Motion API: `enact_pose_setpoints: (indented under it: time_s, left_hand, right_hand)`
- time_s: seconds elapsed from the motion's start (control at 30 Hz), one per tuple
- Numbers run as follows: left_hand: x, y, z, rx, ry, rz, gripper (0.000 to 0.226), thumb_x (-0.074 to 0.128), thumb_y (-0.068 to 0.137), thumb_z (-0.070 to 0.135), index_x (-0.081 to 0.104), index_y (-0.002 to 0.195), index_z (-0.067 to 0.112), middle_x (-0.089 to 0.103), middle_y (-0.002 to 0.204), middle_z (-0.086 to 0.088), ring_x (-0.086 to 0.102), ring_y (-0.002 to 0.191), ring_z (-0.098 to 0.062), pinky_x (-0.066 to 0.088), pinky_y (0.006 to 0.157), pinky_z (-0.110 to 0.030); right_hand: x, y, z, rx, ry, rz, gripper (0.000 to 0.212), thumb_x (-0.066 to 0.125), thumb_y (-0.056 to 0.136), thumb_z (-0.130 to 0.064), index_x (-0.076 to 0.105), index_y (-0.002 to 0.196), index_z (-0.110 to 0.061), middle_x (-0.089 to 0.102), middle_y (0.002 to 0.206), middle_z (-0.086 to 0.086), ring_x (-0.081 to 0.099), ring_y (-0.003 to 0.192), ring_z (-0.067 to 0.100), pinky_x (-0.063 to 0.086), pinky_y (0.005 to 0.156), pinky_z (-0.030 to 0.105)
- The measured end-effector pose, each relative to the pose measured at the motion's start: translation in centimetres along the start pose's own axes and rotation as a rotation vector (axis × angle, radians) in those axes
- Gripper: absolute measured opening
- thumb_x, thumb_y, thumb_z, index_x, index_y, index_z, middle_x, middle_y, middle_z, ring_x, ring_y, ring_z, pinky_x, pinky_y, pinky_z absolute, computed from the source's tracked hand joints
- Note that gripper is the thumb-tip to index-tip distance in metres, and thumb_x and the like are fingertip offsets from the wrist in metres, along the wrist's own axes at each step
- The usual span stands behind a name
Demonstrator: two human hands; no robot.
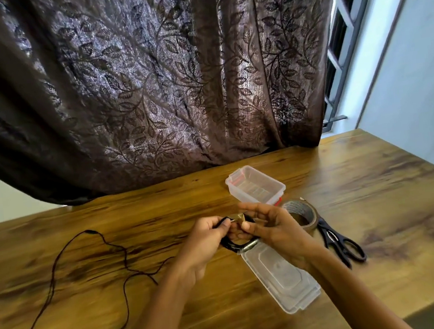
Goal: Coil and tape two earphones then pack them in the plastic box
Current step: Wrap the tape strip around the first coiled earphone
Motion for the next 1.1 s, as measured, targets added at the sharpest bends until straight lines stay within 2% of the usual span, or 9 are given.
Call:
enact_pose_setpoints:
  time_s: [0.1,0.2,0.3,0.43,0.53,0.77,0.87,1.0,1.1]
  left_hand:
    - [-0.8,0.6,-0.5,-0.013,0.037,0.025,0.024,0.044,0.096,0.011,0.063,0.081,0.011,0.067,0.075,0.000,0.062,0.072,-0.009,0.047,0.082,-0.027]
    - [-1.6,1.2,-0.8,-0.017,0.065,0.047,0.026,0.043,0.097,0.011,0.063,0.080,0.013,0.067,0.077,0.000,0.062,0.074,-0.009,0.047,0.081,-0.027]
    - [-2.3,1.7,-0.9,-0.010,0.107,0.058,0.024,0.044,0.097,0.013,0.063,0.082,0.012,0.067,0.082,-0.003,0.061,0.081,-0.013,0.048,0.085,-0.030]
    - [-2.8,2.2,-0.9,0.000,0.148,0.068,0.023,0.044,0.097,0.015,0.064,0.086,0.011,0.068,0.088,-0.005,0.063,0.086,-0.015,0.049,0.088,-0.033]
    - [-2.9,2.7,-0.7,0.001,0.126,0.043,0.024,0.043,0.097,0.013,0.064,0.086,0.012,0.068,0.086,-0.004,0.063,0.084,-0.014,0.049,0.088,-0.031]
    - [-2.9,3.7,-0.8,-0.026,0.065,0.008,0.025,0.043,0.097,0.012,0.066,0.089,0.008,0.071,0.096,-0.013,0.066,0.096,-0.023,0.048,0.098,-0.039]
    - [-3.2,4.3,-1.3,-0.047,0.048,0.018,0.025,0.044,0.096,0.012,0.066,0.086,0.009,0.070,0.099,-0.016,0.065,0.102,-0.028,0.046,0.099,-0.041]
    - [-3.7,5.1,-2.6,-0.081,0.017,0.056,0.026,0.044,0.096,0.012,0.066,0.082,0.012,0.070,0.090,-0.010,0.066,0.094,-0.023,0.048,0.096,-0.039]
    - [-4.2,5.7,-3.7,-0.119,-0.005,0.100,0.024,0.043,0.097,0.012,0.063,0.084,0.009,0.066,0.083,-0.006,0.062,0.079,-0.014,0.049,0.090,-0.034]
  right_hand:
    - [0.4,0.7,1.1,0.019,0.129,-0.026,0.047,0.061,0.073,0.000,0.054,0.120,-0.004,0.070,0.100,0.011,0.069,0.090,0.023,0.056,0.080,0.029]
    - [0.6,1.4,1.9,0.059,0.270,-0.043,0.034,0.043,0.086,0.009,0.058,0.115,-0.001,0.069,0.100,0.018,0.068,0.092,0.027,0.056,0.078,0.029]
    - [0.6,2.2,2.4,0.086,0.279,-0.038,0.040,0.027,0.087,0.010,0.060,0.109,0.002,0.069,0.097,0.024,0.068,0.091,0.030,0.057,0.079,0.031]
    - [0.8,3.1,2.2,0.042,0.161,0.024,0.026,0.045,0.089,-0.012,0.063,0.103,0.001,0.071,0.087,0.016,0.069,0.085,0.025,0.057,0.073,0.029]
    - [0.6,3.6,1.9,-0.029,0.057,0.074,0.029,0.060,0.076,-0.011,0.064,0.103,-0.002,0.073,0.083,0.009,0.070,0.081,0.020,0.056,0.069,0.025]
    - [0.2,4.1,1.5,-0.117,-0.011,0.144,0.025,0.052,0.084,0.006,0.062,0.105,-0.003,0.074,0.080,0.008,0.071,0.076,0.017,0.057,0.069,0.025]
    - [-0.1,4.5,1.9,-0.086,0.011,0.159,0.023,0.050,0.087,0.003,0.061,0.107,0.002,0.072,0.087,0.014,0.070,0.080,0.021,0.058,0.073,0.028]
    - [-0.6,4.9,3.3,-0.024,-0.059,0.201,0.023,0.051,0.089,-0.005,0.064,0.108,-0.003,0.067,0.104,0.021,0.065,0.098,0.029,0.054,0.088,0.037]
    - [-0.8,5.4,4.6,0.040,-0.024,0.198,0.024,0.052,0.089,-0.002,0.063,0.110,-0.002,0.067,0.105,0.019,0.064,0.097,0.027,0.052,0.090,0.038]
Point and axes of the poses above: each hand's wrist, its own y-axis towards the middle knuckle, its own x-axis out of the palm, z = x × y, the point moved 6 cm from there along y, towards the middle knuckle
